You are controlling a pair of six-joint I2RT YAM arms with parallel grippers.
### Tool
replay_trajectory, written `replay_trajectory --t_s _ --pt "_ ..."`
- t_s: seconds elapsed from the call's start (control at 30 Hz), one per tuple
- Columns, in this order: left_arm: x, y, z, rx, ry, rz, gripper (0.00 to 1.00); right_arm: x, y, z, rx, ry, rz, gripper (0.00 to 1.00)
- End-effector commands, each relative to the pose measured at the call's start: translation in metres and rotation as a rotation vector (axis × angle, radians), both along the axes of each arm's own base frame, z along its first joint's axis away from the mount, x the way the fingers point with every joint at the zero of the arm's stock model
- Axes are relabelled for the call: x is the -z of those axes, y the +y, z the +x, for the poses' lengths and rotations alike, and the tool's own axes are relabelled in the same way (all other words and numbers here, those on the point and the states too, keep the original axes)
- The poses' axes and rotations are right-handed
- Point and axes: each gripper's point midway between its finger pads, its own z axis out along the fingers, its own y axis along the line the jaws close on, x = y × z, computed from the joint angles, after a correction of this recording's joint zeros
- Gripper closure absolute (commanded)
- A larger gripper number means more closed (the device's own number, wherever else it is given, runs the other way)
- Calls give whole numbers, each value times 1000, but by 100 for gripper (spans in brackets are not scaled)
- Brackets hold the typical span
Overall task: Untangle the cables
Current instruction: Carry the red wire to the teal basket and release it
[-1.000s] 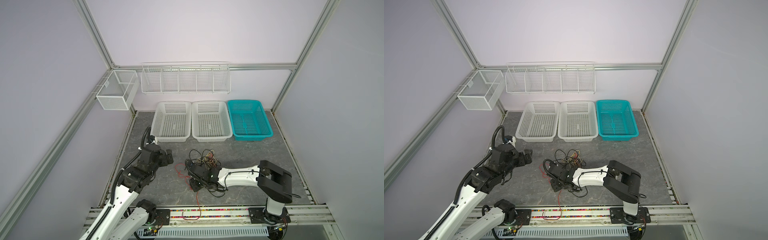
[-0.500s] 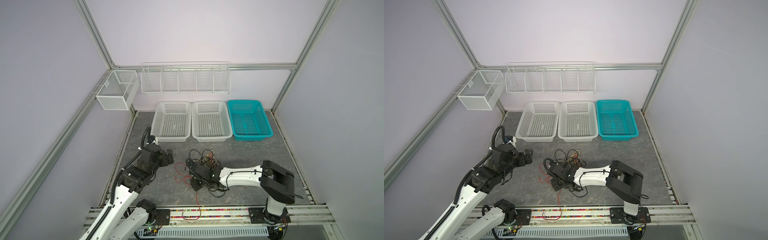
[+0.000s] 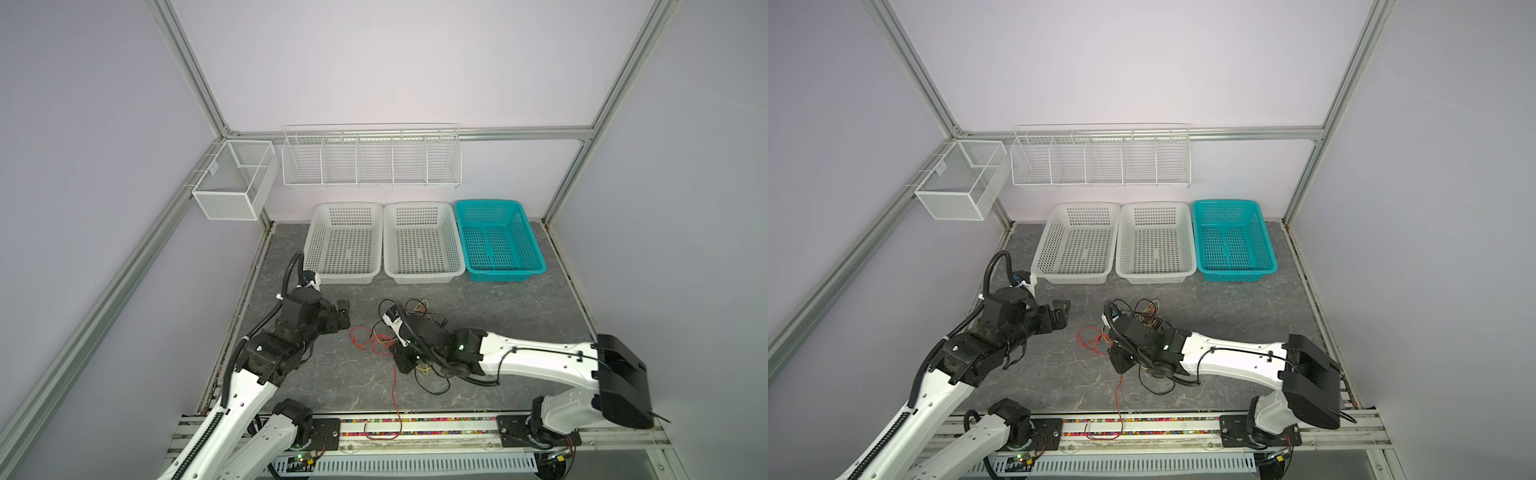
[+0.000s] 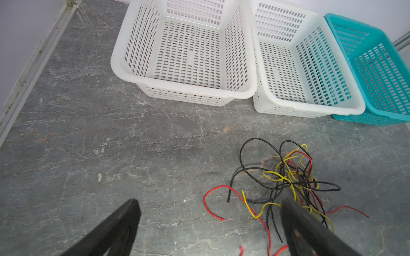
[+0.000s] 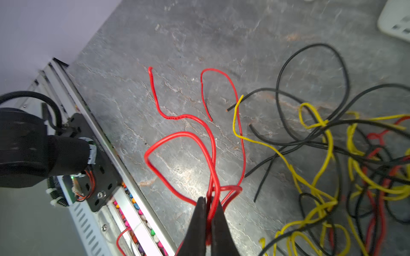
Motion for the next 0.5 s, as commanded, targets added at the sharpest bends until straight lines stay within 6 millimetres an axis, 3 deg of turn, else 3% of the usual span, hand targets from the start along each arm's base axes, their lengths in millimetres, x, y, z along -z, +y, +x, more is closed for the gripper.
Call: replay_trajectory --t_s 0.0,0.3,0.47 --pt "4 -1 -2 20 5 8 1 -28 -37 18 71 -75 0 93" --pt "6 -2 -1 22 14 12 1 -101 -177 110 481 -192 4 94" --pt "9 -2 0 23 25 17 1 -113 -239 163 679 -160 30 93"
